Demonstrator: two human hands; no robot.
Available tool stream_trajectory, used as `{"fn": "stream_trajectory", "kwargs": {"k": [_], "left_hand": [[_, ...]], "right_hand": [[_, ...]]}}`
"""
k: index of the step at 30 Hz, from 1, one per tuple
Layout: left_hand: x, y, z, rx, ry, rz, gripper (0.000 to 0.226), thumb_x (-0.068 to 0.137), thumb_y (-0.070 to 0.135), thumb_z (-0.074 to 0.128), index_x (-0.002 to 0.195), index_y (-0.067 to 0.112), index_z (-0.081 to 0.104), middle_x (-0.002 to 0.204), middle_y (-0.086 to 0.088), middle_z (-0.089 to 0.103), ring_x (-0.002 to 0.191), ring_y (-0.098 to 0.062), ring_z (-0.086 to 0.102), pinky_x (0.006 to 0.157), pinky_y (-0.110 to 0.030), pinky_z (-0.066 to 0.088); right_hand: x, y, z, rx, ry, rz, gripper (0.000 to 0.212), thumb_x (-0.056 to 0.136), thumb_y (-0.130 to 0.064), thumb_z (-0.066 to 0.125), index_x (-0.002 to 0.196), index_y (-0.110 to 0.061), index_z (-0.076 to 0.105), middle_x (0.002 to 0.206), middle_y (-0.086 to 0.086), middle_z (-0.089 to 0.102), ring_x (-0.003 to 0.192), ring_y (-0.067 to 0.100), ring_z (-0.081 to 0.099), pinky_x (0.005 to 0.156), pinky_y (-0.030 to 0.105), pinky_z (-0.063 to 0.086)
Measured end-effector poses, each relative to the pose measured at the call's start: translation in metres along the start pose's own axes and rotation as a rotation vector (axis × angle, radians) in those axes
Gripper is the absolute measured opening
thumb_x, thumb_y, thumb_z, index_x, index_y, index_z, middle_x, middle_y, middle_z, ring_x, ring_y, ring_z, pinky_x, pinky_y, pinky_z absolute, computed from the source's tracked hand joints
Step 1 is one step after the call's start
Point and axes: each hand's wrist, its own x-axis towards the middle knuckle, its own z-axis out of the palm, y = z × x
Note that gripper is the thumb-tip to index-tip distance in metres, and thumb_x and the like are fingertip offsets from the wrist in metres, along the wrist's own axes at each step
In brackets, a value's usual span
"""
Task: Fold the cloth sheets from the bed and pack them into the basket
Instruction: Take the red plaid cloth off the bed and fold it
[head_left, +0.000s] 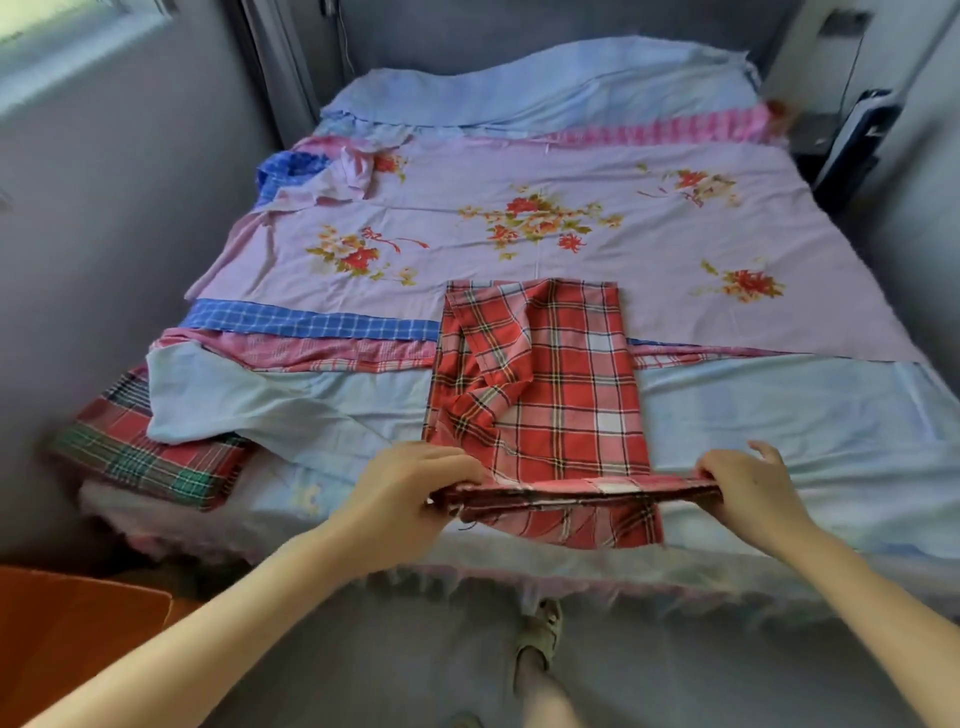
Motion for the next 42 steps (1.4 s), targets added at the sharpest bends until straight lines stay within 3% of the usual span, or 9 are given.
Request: {"fn": "stream_trajectory", "kwargs": {"k": [2,5,9,13,21,25,28,39,42], "left_hand": [[-0.011,-0.001,-0.032,0.100,0.091,-0.010,0.023,0.069,0.010,0.061,0.084,0.027,0.058,0.066,0.017,0.063,0.062,-0.006,0.050,0.060,-0.011,0.032],[-0.012,-0.029,-0.062,0.022,0.349,-0.340,0.027,0.074,0.017,0.067,0.090,0.033,0.052,0.065,0.035,0.058,0.064,-0.002,0.050,0.059,-0.018,0.036],[-0.008,-0.014,-0.100,0.197,-0.239,-0.212,0.019,0.078,0.023,0.066,0.084,0.034,0.050,0.060,0.012,0.055,0.055,0.005,0.047,0.062,-0.020,0.039],[-0.010,0.013,-0.137,0.006,0.016,-0.121,0.024,0.078,0.024,0.070,0.077,0.044,0.056,0.062,0.026,0.055,0.057,0.010,0.047,0.060,-0.004,0.035],[-0.058,0.036,-0.090,0.274,-0.760,-0.139,0.021,0.077,0.031,0.072,0.069,0.026,0.054,0.056,0.015,0.049,0.054,0.000,0.042,0.057,-0.010,0.030],[-0.072,0.037,-0.081,0.342,-0.435,-0.128,0.020,0.079,0.036,0.068,0.070,0.020,0.060,0.062,0.012,0.054,0.059,-0.001,0.045,0.058,-0.010,0.030],[-0.084,0.044,-0.055,0.354,-0.701,-0.031,0.026,0.082,0.039,0.056,0.073,0.015,0.058,0.073,-0.006,0.058,0.063,-0.016,0.044,0.060,-0.015,0.034],[-0.101,-0.003,-0.007,-0.004,-0.790,-0.371,0.017,0.079,0.030,0.070,0.075,0.016,0.061,0.062,0.011,0.051,0.057,-0.002,0.045,0.061,-0.017,0.034],[-0.093,-0.029,0.009,-0.013,-0.691,-0.457,0.025,0.081,0.030,0.066,0.062,0.030,0.050,0.061,0.011,0.052,0.056,0.000,0.047,0.057,-0.015,0.033]], "right_hand": [[-0.025,-0.006,-0.031,0.010,0.186,0.084,0.029,0.074,-0.044,0.064,0.065,-0.018,0.054,0.053,-0.002,0.055,0.056,0.028,0.060,0.088,0.048,0.042],[-0.040,-0.031,-0.088,0.117,0.508,0.138,0.015,0.072,-0.012,0.071,0.083,-0.005,0.063,0.062,0.015,0.062,0.062,0.038,0.060,0.063,0.039,0.045],[-0.054,-0.056,-0.136,0.063,-0.168,-0.112,0.009,0.088,-0.022,0.053,0.091,-0.027,0.060,0.094,0.004,0.067,0.087,0.025,0.059,0.067,0.031,0.038],[-0.075,-0.033,-0.177,0.067,0.113,-0.029,0.022,0.082,-0.009,0.055,0.075,-0.030,0.057,0.090,0.006,0.068,0.086,0.029,0.060,0.070,0.034,0.041],[-0.116,-0.046,-0.144,0.008,-0.628,-0.227,0.027,0.072,-0.016,0.069,0.061,-0.037,0.056,0.052,-0.023,0.054,0.051,-0.005,0.048,0.052,0.012,0.035],[-0.109,-0.040,-0.131,-0.014,-0.387,-0.179,0.034,0.066,-0.013,0.065,0.053,-0.043,0.054,0.050,-0.020,0.052,0.048,-0.003,0.046,0.050,0.016,0.033],[-0.113,-0.050,-0.120,-0.078,-0.617,-0.209,0.026,0.068,-0.010,0.067,0.058,-0.032,0.056,0.047,-0.017,0.052,0.045,-0.006,0.047,0.046,0.010,0.033],[-0.055,-0.043,-0.069,-0.040,-0.870,-0.167,0.020,0.073,-0.018,0.069,0.092,-0.024,0.072,0.051,-0.033,0.054,0.051,-0.015,0.050,0.050,0.006,0.036],[-0.015,-0.032,-0.045,-0.035,-0.889,-0.164,0.023,0.075,-0.016,0.069,0.097,-0.012,0.069,0.053,-0.016,0.055,0.055,-0.001,0.047,0.051,0.013,0.035]]}}
